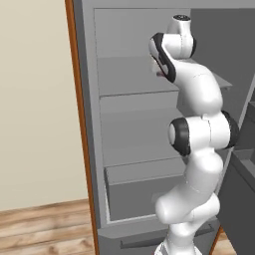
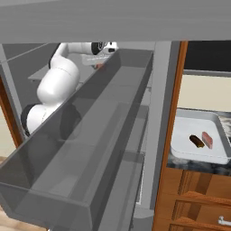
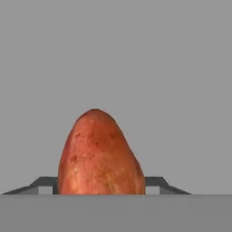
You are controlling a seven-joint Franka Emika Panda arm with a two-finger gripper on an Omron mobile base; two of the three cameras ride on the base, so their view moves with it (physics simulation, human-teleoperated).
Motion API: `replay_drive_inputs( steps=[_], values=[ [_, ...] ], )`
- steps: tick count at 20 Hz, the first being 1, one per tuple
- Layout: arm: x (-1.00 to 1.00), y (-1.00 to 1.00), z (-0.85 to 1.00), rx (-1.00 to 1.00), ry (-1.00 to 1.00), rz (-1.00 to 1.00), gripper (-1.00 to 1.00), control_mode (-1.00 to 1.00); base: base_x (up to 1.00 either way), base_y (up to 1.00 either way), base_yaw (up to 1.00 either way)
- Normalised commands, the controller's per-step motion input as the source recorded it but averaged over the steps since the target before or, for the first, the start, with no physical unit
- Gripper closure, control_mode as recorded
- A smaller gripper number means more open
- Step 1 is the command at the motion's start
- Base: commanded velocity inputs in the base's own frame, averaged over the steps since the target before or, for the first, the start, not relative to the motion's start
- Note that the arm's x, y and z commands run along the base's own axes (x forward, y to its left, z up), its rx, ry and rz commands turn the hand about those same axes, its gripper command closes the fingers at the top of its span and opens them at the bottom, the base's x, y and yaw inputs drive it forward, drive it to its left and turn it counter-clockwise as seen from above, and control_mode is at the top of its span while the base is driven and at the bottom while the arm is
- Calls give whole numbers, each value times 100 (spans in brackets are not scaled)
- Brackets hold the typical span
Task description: Place one sweet potato and one steak in each tupperware on the nearby counter, to pack two identical lunches.
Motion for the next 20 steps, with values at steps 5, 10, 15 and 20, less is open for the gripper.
replay_drive_inputs(
  steps=[5,10,15,20],
  values=[
    [-100,43,-95,-2,-37,2,100,-100,0,0,0],
    [-100,26,-27,0,-26,5,100,-100,0,0,0],
    [-100,0,26,0,-2,8,100,-100,0,0,0],
    [-100,5,40,-3,0,9,100,-100,0,0,0]
  ],
)
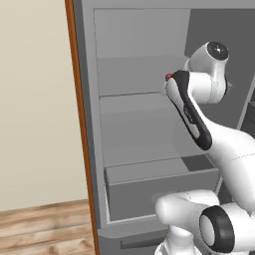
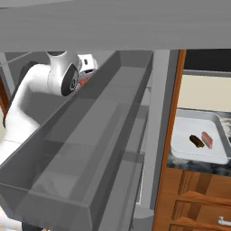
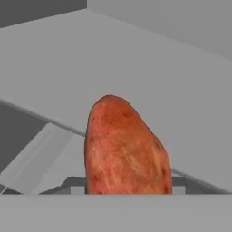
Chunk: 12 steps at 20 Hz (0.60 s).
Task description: Place one sweet potato and one steak in each tupperware on the nearby counter, to pack two identical lunches.
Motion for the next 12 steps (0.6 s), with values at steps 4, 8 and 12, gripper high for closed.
replay_drive_inputs(
  steps=[4,8,12],
  values=[
    [-100,35,24,-9,0,1,100,-100,0,0,0],
    [-90,22,20,-11,0,0,100,-100,0,0,0],
    [-66,17,3,-11,0,0,100,-100,0,0,0]
  ],
)
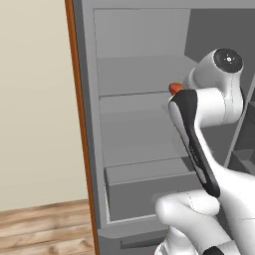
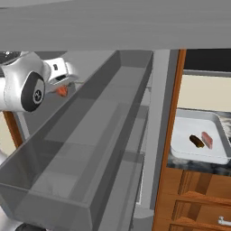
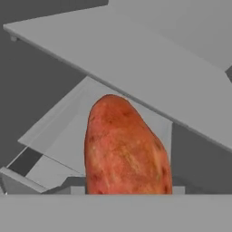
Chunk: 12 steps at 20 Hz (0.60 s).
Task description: Place one sweet potato and one steak in each tupperware on the nearby counter, to pack two identical lunches.
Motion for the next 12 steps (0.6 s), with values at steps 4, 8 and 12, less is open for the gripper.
replay_drive_inputs(
  steps=[4,8,12],
  values=[
    [-37,4,0,-5,0,0,100,100,-49,0,0],
    [0,0,0,0,0,0,100,100,-100,0,0],
    [0,0,0,0,0,0,100,100,-100,0,0]
  ],
)
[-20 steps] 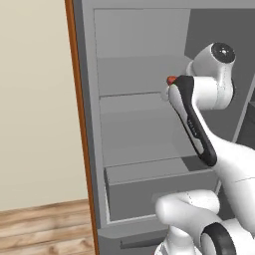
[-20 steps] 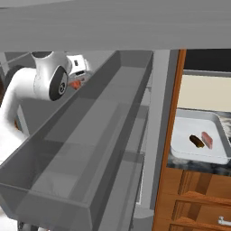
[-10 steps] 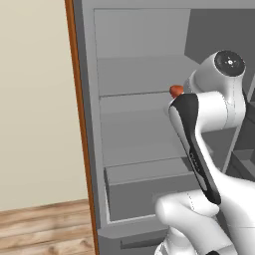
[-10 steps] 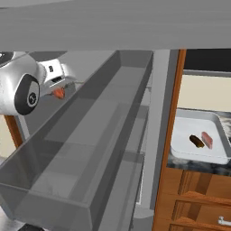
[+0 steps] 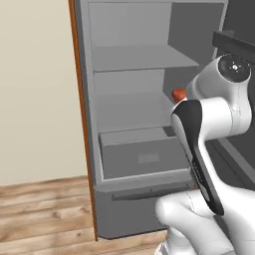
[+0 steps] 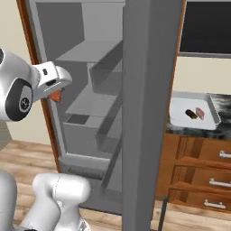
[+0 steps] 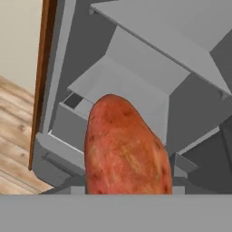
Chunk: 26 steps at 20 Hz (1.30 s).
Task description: Place one sweet potato and one steak in each tupperware on the nearby counter, to pack two identical lunches.
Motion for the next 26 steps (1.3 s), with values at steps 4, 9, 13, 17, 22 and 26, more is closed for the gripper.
replay_drive_inputs(
  steps=[4,9,13,17,22,26],
  values=[
    [0,0,0,0,0,0,100,100,-100,8,0],
    [0,0,0,0,0,0,100,100,-100,0,0],
    [0,0,0,0,0,0,100,100,-100,-9,-2],
    [0,0,0,0,0,0,100,100,-66,-53,-3],
    [0,0,0,0,0,0,100,100,-14,-83,-2],
    [0,0,0,0,0,0,100,100,0,-98,-1]
  ],
)
